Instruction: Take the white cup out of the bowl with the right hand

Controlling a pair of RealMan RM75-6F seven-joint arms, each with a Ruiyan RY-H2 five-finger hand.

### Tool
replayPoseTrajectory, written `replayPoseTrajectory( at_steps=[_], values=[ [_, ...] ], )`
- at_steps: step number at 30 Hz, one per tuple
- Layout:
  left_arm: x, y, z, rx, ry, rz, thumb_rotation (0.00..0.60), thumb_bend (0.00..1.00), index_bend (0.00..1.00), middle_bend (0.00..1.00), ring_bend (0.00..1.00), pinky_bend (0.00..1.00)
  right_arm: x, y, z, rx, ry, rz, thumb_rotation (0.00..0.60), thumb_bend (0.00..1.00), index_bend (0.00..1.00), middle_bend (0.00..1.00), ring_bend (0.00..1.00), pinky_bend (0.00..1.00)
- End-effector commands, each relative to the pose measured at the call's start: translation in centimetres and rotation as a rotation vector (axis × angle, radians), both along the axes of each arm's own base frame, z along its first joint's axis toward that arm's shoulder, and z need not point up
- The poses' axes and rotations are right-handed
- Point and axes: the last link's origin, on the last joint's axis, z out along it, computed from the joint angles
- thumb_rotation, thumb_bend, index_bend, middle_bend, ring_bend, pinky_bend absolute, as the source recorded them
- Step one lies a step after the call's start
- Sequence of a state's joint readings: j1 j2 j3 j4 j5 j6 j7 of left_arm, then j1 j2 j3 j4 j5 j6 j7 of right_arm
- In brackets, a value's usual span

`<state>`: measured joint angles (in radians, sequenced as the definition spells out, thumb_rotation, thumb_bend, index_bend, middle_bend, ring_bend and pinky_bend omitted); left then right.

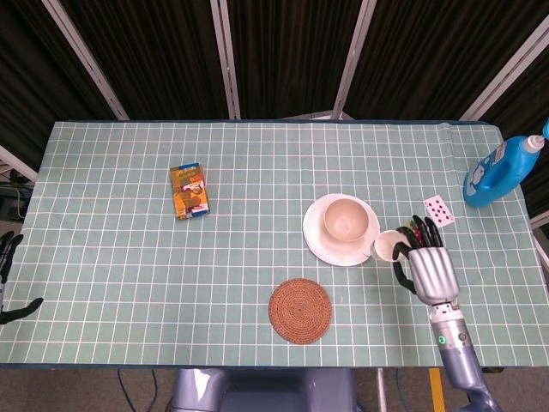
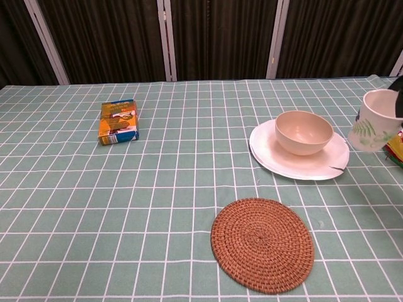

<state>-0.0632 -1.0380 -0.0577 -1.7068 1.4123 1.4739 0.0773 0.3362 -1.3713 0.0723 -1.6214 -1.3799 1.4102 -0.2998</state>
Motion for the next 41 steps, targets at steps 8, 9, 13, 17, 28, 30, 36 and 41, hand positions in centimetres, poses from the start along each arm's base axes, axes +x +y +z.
replayPoseTrajectory(
  at_steps=[8, 9, 13, 17, 28, 30, 36, 41],
  values=[
    [0.2, -0.1, -0.2, -0.002, 0.004, -0.007, 0.6, 0.0, 0.0, 0.0, 0.0, 0.0, -1.9, 3.0, -4.2, 0.12, 0.007, -0.009, 0.6, 0.41, 0.63, 0.23, 0.0, 0.0],
    [0.2, 0.0, -0.1, -0.002, 0.002, -0.005, 0.6, 0.0, 0.0, 0.0, 0.0, 0.0, -2.0, 3.0, -4.6, 0.13, 0.012, -0.021, 0.6, 0.41, 0.63, 0.23, 0.0, 0.0],
    [0.0, 0.0, 0.0, 0.001, -0.004, -0.002, 0.6, 0.0, 0.0, 0.0, 0.0, 0.0, -2.6, 3.1, -5.6, 0.166, 0.033, -0.054, 0.6, 0.38, 0.63, 0.23, 0.0, 0.0],
    [0.1, 0.0, 0.0, 0.0, -0.003, -0.005, 0.6, 0.0, 0.0, 0.0, 0.0, 0.0, -2.8, 3.3, -6.0, 0.174, 0.042, -0.067, 0.6, 0.36, 0.63, 0.22, 0.0, 0.0],
    [0.1, 0.0, 0.1, 0.006, -0.007, -0.007, 0.6, 0.0, 0.0, 0.0, 0.0, 0.0, -1.9, 3.7, -2.7, 0.137, 0.038, -0.038, 0.6, 0.14, 0.02, 0.0, 0.0, 0.0],
    [0.0, 0.0, 0.1, 0.007, -0.008, -0.007, 0.6, 0.0, 0.0, 0.0, 0.0, 0.0, -1.9, 3.9, -1.4, 0.105, 0.042, -0.028, 0.6, 0.11, 0.0, 0.0, 0.0, 0.0],
    [0.0, -0.1, 0.2, 0.01, -0.007, -0.005, 0.6, 0.0, 0.0, 0.0, 0.0, 0.0, -3.3, 4.1, 2.0, 0.019, 0.072, -0.037, 0.6, 0.01, 0.0, 0.0, 0.0, 0.0],
    [-0.3, 0.1, 0.2, 0.01, 0.0, 0.002, 0.6, 0.0, 0.0, 0.0, 0.0, 0.0, -5.1, 4.4, 3.7, 0.004, 0.081, -0.075, 0.6, 0.0, 0.0, 0.0, 0.0, 0.0]
  ],
)
